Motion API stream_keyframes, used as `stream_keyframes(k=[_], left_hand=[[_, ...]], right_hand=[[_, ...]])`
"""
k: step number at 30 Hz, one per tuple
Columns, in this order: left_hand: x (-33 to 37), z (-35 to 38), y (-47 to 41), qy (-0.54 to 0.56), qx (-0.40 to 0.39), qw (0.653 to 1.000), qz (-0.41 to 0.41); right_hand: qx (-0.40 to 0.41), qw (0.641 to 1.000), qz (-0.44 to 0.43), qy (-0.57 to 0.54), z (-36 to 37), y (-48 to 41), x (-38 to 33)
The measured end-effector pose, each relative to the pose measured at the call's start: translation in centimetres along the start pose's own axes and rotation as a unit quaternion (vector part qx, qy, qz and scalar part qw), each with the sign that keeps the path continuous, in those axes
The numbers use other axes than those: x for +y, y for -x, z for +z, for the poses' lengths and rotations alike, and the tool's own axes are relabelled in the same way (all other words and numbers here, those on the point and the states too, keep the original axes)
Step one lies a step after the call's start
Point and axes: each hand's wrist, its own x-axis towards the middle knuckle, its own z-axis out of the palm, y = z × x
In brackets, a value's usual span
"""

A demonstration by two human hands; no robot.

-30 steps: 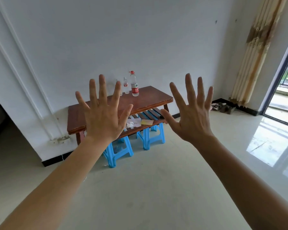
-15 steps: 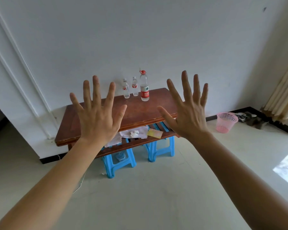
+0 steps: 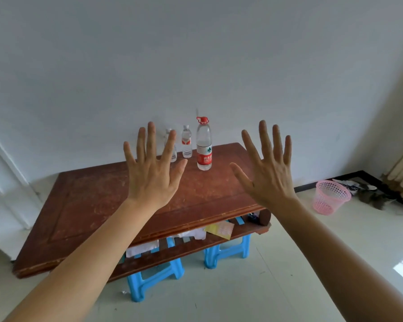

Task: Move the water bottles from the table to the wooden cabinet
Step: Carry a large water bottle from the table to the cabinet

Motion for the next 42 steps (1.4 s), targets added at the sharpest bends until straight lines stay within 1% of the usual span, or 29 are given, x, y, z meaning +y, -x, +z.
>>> stream_keyframes(k=[4, 7, 10, 12, 14, 15, 17, 18, 21, 23, 25, 28, 30, 31, 32, 34, 35, 37, 40, 42], left_hand=[[0.2, 5.4, -5.2, 0.037, -0.028, 0.999, 0.004], [0.1, 11.1, -8.9, 0.061, -0.057, 0.996, 0.013], [0.0, 15.9, -12.6, 0.066, -0.092, 0.994, -0.004], [0.8, 21.0, -17.4, 0.068, -0.121, 0.99, -0.015], [0.4, 22.6, -18.9, 0.072, -0.133, 0.988, 0.016], [0.3, 24.0, -20.1, 0.068, -0.141, 0.987, 0.025], [0.3, 26.7, -23.6, 0.073, -0.162, 0.984, 0.015], [0.3, 28.3, -25.6, 0.078, -0.174, 0.982, -0.004], [-0.6, 30.3, -27.4, 0.083, -0.185, 0.978, -0.044], [-1.2, 31.6, -27.5, 0.086, -0.191, 0.976, -0.066], [-2.2, 32.8, -26.9, 0.089, -0.213, 0.968, -0.095], [-3.7, 34.6, -26.3, 0.1, -0.264, 0.951, -0.126], [-4.6, 36.2, -26.1, 0.134, -0.282, 0.94, -0.138], [-5.0, 37.3, -26.1, 0.152, -0.296, 0.933, -0.141], [-5.2, 38.5, -26.1, 0.165, -0.314, 0.924, -0.142], [-5.0, 41.2, -26.3, 0.181, -0.351, 0.909, -0.133], [-4.6, 42.7, -26.6, 0.192, -0.369, 0.9, -0.128], [-3.4, 45.6, -27.2, 0.214, -0.397, 0.885, -0.115], [-1.2, 49.6, -28.4, 0.24, -0.428, 0.868, -0.075], [0.4, 51.6, -29.1, 0.269, -0.461, 0.844, -0.054]], right_hand=[[-0.008, 1.0, 0.013, -0.02, 5.1, -3.5, 2.5], [-0.029, 0.998, 0.029, -0.052, 10.8, -6.7, 5.0], [-0.034, 0.996, 0.023, -0.076, 16.2, -9.9, 7.1], [-0.052, 0.99, 0.034, -0.124, 21.6, -14.0, 10.5], [-0.043, 0.987, 0.04, -0.151, 23.8, -16.0, 11.0], [-0.053, 0.981, 0.048, -0.179, 25.4, -17.4, 11.8], [-0.074, 0.969, 0.068, -0.228, 29.0, -21.5, 13.6], [-0.087, 0.963, 0.063, -0.249, 31.4, -24.2, 14.4], [-0.093, 0.951, 0.023, -0.295, 35.6, -29.4, 14.1], [-0.1, 0.941, -0.001, -0.323, 38.3, -32.2, 13.3], [-0.113, 0.931, -0.009, -0.347, 40.6, -33.8, 11.6], [-0.153, 0.919, -0.045, -0.362, 43.5, -34.6, 8.8], [-0.198, 0.903, -0.089, -0.37, 45.1, -33.9, 7.7], [-0.212, 0.894, -0.095, -0.382, 45.7, -33.4, 7.6], [-0.21, 0.893, -0.088, -0.388, 45.9, -33.0, 7.8], [-0.176, 0.905, -0.052, -0.383, 45.8, -32.1, 8.7], [-0.159, 0.909, -0.026, -0.384, 45.4, -31.4, 9.4], [-0.142, 0.905, 0.032, -0.4, 44.4, -29.7, 11.0], [-0.153, 0.882, 0.118, -0.429, 43.1, -26.6, 14.2], [-0.16, 0.85, 0.204, -0.459, 42.4, -24.3, 16.1]])
